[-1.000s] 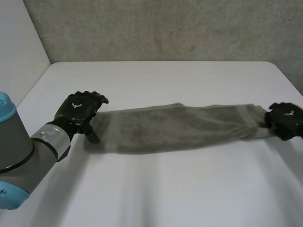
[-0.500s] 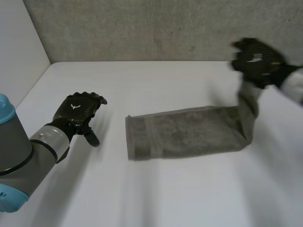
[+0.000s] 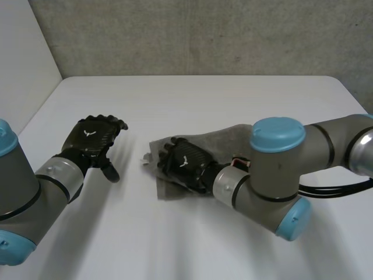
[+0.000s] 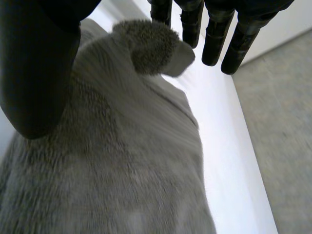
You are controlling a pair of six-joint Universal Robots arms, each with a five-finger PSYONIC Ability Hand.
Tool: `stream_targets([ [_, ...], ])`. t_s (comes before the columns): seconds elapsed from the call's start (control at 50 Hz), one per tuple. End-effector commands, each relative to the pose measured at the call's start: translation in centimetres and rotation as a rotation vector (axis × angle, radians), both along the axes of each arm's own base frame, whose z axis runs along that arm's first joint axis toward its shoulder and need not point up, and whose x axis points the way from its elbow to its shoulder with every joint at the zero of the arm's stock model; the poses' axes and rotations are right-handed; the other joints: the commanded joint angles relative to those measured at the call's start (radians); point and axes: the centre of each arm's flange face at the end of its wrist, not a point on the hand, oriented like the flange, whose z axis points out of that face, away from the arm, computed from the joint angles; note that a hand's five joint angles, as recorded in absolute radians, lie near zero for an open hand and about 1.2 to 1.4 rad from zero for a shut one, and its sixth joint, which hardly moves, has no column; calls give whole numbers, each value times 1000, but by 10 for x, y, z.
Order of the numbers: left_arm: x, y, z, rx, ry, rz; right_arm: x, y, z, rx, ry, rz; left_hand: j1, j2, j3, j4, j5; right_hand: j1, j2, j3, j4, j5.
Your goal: Fold the towel.
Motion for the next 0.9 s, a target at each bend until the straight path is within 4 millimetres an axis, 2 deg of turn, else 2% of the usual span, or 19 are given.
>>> stream_targets([
  [0.02, -3, 2, 0, -2, 0, -13, -41, -33, 35, 89, -117, -175, -64, -57, -48, -54, -51, -91, -82, -45, -75, -59],
  [0.04, -4, 3, 1, -4, 2, -17, -50, -38, 38, 129, -147, -211, -64, -57, -48, -54, -51, -91, -82, -45, -75, -59],
  [0.06, -4, 3, 1, -4, 2, -17, -50, -38, 38, 129, -147, -211, -64, -57, -48, -54, -51, -91, -82, -45, -75, -59],
  [0.1, -8, 5, 1, -6, 1, -30, -69, -46, 41, 204, -194, -272, -64, -57, -48, -54, -51, -91, -82, -45, -75, -59],
  [0.12, -8, 5, 1, -6, 1, -30, -69, -46, 41, 204, -194, -272, -64, -57, -48, -54, -51, -91, -82, -45, -75, -59],
  [0.16, -17, 12, 1, -7, 3, -63, -94, -55, 41, 257, -215, -337, -61, -55, -48, -54, -48, -91, -82, -45, -75, -59],
  [0.18, -17, 12, 1, -7, 3, -63, -94, -55, 41, 257, -215, -337, -61, -55, -48, -54, -48, -91, -82, -45, -75, -59],
  [0.22, -26, 20, 2, -9, 4, -100, -114, -59, 34, 301, -223, -392, -61, -55, -48, -54, -48, -91, -82, -45, -75, -59],
  [0.3, -35, 27, 4, -19, 7, -136, -130, -62, 26, 336, -220, -435, -58, -52, -48, -54, -45, -91, -82, -45, -75, -59],
  [0.36, -52, 38, 5, -30, 12, -198, -144, -64, 14, 387, -216, -470, -50, -43, -48, -54, -37, -91, -82, -45, -75, -59],
  [0.5, -68, 45, -10, 5, -6, -247, -149, -64, 0, 414, -226, -461, -14, -8, -48, -54, -2, -84, -75, -45, -75, -53],
  [0.58, -71, 52, -28, 61, -35, -267, -149, -66, -10, 405, -233, -454, 50, 57, -48, -54, 63, 101, 110, -45, -75, 132],
  [0.7, -69, 58, -44, 117, -61, -268, -150, -72, -17, 390, -237, -457, 88, 95, -48, -54, 101, 357, 365, -45, -75, 388],
  [0.9, -64, 64, -52, 160, -81, -266, -166, -83, -20, 375, -250, -509, 85, 92, -48, -54, 98, 392, 401, -45, -75, 424],
])
